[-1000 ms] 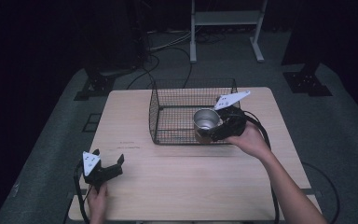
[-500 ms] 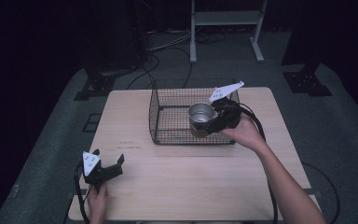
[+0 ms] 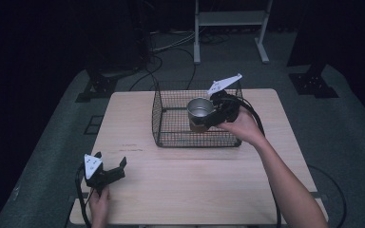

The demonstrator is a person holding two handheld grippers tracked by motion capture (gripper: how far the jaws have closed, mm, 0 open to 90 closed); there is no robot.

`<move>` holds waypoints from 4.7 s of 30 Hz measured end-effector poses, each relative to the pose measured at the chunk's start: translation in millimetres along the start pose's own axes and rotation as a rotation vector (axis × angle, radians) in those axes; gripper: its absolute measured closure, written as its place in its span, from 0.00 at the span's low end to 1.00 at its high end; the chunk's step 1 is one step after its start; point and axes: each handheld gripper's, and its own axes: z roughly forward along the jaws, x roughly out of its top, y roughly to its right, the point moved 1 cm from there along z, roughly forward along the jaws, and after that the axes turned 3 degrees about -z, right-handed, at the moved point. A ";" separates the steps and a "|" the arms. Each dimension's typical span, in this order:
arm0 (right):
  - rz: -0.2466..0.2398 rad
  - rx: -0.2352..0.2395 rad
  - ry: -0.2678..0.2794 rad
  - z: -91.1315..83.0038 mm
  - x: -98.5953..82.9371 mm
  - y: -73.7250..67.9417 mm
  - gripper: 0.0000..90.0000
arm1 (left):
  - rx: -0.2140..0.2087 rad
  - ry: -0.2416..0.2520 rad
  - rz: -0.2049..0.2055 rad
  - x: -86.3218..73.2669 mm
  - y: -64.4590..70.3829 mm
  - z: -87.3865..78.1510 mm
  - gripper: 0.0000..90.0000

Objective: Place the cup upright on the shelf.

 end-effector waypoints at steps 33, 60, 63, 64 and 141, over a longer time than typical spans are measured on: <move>0.027 -0.015 -0.027 33.3 34.2 34.5 0.20 | 0.000 0.004 -0.013 0.0 -0.6 -0.8 0.00; 0.123 -0.015 -0.093 82.0 10.9 61.5 0.20 | 0.000 0.000 -0.010 0.0 -1.1 -1.4 0.00; 0.136 -0.028 -0.097 88.9 6.8 64.8 0.20 | 0.000 0.002 -0.011 0.0 -1.0 -1.3 0.00; 0.143 -0.029 -0.107 91.0 5.5 65.8 0.20 | 0.000 0.003 -0.013 0.0 -1.0 -1.3 0.00; 0.213 -0.093 -0.309 154.7 -39.1 97.3 0.14 | 0.001 0.006 -0.017 -0.1 -1.6 -1.4 0.00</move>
